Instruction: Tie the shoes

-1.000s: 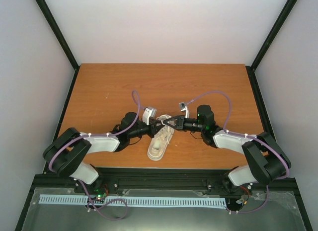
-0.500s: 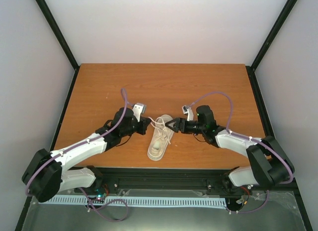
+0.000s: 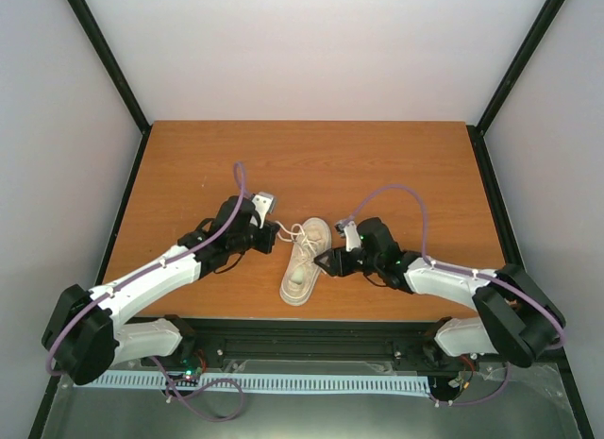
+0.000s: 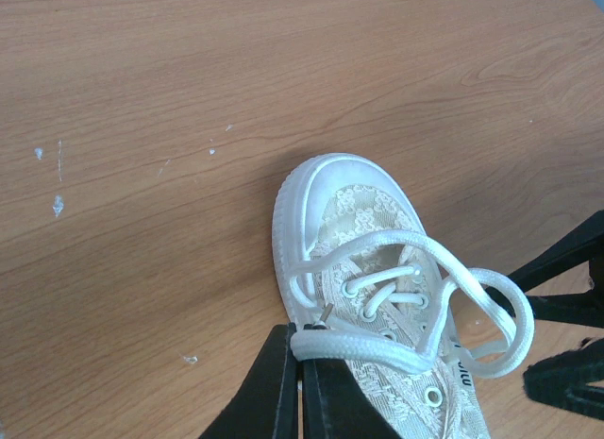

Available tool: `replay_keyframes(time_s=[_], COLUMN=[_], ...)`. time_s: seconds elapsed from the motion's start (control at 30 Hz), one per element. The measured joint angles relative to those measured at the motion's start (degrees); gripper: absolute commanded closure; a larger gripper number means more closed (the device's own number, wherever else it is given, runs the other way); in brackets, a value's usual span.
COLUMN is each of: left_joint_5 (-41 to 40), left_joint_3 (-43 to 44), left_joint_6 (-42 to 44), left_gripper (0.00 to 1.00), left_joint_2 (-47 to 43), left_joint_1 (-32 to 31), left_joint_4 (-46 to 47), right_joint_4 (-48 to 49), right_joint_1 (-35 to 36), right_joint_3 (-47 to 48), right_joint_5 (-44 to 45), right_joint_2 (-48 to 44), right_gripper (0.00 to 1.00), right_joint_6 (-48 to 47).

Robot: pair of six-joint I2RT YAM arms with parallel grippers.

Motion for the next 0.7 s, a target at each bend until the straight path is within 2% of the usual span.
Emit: replay_keyframes(time_s=[0.13, 0.3, 0.4, 0.43, 0.53, 0.7], left_joint_5=[-0.37, -0.66, -0.63, -0.63, -0.66, -1.22], left_joint_3=[0.31, 0.37, 0.37, 0.37, 0.39, 0.37], left_joint_6=[0.31, 0.31, 0.28, 0.28, 0.26, -0.33], left_gripper=[0.99, 0.99, 0.99, 0.99, 0.99, 0.99], left_joint_2=[0.00, 0.31, 0.76, 0.81, 0.87, 0.87], left_joint_1=[0.00, 0.00, 0.00, 0.00, 0.00, 0.79], left_joint_4=[-0.48, -0.85, -0.90, -0.90, -0.90, -0.90], right_joint_4=[0.81, 1.64, 2.21, 2.36, 2.69, 2.10], right_joint_1=[1.77, 2.29, 2.34, 2.38, 2.54, 2.56], right_joint_3=[1.25, 3.15, 3.82, 4.11, 4.90, 5.14], right_joint_5=[1.29, 2.25, 3.02, 3.13, 3.19, 5.35], right_joint_2=[3.15, 4.94, 5.66, 6.01, 6.69, 5.90], right_gripper=[0.51, 0.64, 0.76, 0.85, 0.97, 0.97], right_joint_6=[-1.01, -2.51, -3.50, -3.65, -4.70, -5.22])
